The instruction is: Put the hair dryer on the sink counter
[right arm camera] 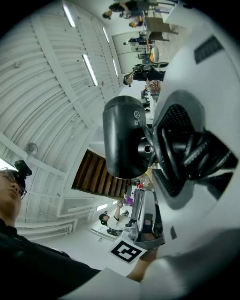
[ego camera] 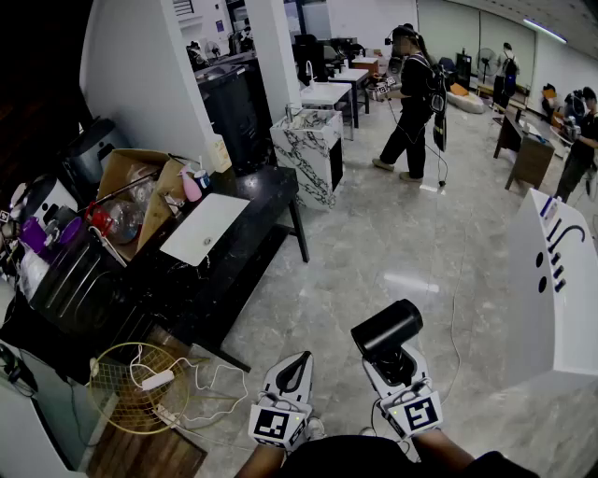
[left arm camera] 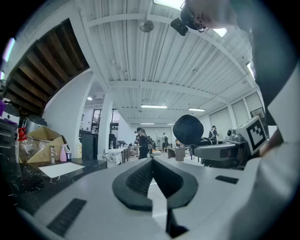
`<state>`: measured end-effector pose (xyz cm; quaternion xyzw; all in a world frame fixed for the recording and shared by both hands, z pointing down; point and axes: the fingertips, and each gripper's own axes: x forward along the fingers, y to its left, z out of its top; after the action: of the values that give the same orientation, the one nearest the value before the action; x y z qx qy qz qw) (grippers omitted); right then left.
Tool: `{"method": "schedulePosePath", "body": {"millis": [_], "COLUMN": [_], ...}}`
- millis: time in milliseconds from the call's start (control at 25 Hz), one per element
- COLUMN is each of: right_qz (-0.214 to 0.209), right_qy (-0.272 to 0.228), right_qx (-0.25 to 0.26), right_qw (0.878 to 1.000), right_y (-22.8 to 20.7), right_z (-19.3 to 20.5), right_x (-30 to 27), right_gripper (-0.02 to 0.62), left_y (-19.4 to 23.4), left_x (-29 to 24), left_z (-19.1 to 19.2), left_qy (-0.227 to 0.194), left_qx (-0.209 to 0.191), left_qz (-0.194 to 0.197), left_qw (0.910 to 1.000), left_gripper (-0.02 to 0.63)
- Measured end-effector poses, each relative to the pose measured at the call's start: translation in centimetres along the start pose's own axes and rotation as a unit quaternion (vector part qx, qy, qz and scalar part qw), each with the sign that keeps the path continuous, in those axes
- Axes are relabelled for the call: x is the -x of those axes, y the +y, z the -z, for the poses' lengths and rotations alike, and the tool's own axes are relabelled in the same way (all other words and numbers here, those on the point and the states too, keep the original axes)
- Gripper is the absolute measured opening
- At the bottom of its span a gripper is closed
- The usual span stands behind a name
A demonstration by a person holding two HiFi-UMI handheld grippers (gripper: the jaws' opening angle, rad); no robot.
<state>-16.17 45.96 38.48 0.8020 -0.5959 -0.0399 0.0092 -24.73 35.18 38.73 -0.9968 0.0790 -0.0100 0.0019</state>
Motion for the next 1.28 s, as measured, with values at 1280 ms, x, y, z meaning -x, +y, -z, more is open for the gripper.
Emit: {"method": "schedulePosePath", "body": {"millis": [1280], "right_qz": [-0.001], "right_qy": [0.040], "right_qx": [-0.047], "right_qw": [0.998], "right_y": [5.9], "right_z": [4.7], "right_x": [-11.4], "right_gripper": [0.253], "left_y": [12.8], "left_x": [0.7], "left_z": [4.4], "left_qy": [0.022], "left_qx": [0.001], "left_qz": [0.008], "left_qw": [0.9997], "left_gripper": [-0.003]}}
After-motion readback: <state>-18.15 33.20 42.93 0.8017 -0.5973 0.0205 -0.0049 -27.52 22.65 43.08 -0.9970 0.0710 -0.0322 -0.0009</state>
